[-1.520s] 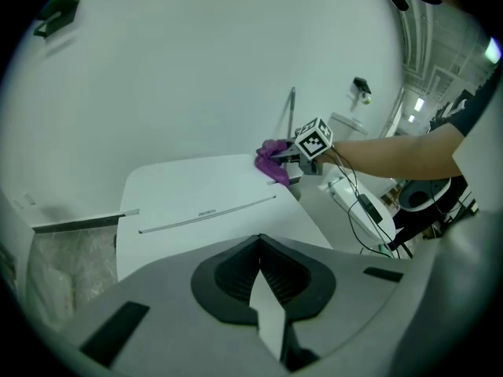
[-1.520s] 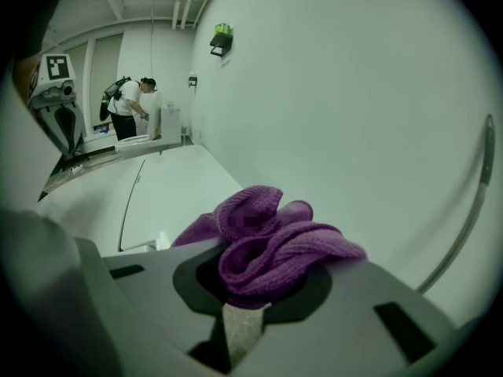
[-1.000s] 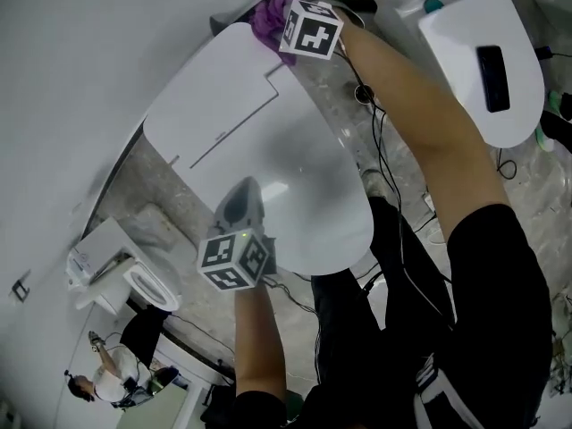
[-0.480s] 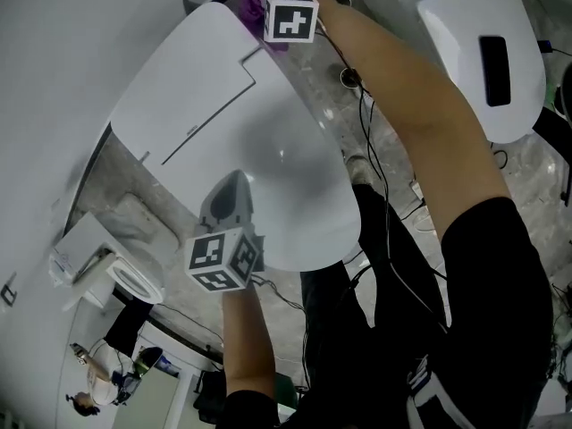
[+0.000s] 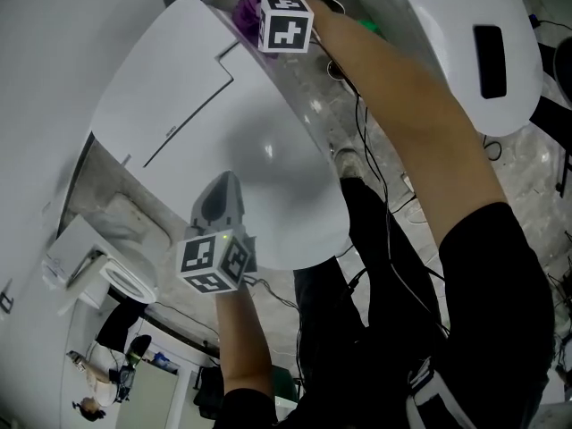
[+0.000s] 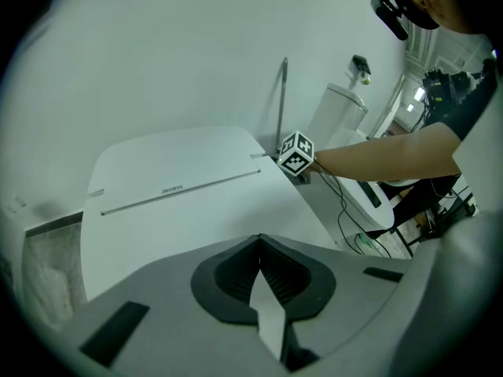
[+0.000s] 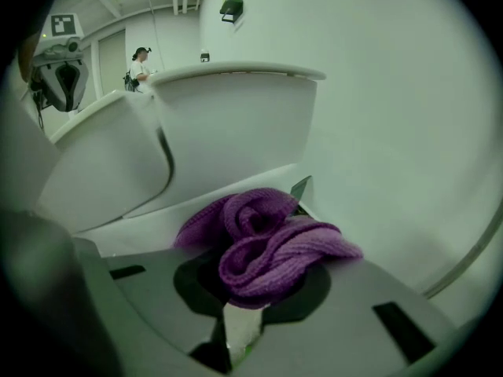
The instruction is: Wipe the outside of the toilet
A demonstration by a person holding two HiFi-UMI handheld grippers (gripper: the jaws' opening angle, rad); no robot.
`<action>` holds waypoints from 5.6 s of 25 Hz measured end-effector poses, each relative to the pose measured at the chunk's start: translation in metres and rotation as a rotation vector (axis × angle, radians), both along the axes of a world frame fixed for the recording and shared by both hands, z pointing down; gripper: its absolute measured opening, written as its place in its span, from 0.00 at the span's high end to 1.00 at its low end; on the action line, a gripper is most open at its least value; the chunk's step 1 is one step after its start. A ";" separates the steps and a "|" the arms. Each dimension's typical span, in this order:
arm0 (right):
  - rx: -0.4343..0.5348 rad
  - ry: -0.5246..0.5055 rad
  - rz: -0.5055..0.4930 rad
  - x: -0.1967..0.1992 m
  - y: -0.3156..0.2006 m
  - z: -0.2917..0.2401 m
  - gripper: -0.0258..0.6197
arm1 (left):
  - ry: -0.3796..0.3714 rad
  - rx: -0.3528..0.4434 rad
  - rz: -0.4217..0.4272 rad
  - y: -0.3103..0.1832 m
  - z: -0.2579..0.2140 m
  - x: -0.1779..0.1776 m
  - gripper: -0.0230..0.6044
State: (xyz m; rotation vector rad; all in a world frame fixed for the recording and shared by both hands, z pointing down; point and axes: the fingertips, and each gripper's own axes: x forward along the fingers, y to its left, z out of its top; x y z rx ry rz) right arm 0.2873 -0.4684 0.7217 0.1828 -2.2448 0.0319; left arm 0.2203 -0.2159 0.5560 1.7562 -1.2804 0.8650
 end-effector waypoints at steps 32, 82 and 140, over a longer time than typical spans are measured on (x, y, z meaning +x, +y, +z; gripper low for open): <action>-0.153 -0.245 0.326 0.080 0.240 0.002 0.86 | 0.070 -0.068 0.220 0.114 0.026 0.079 0.95; -0.162 -0.239 0.339 0.120 0.558 -0.024 0.86 | 0.125 -0.048 0.035 0.392 0.022 0.124 0.95; -0.088 -0.247 0.953 -0.229 0.627 -0.028 0.86 | 0.309 0.020 -0.360 0.588 0.044 -0.234 0.95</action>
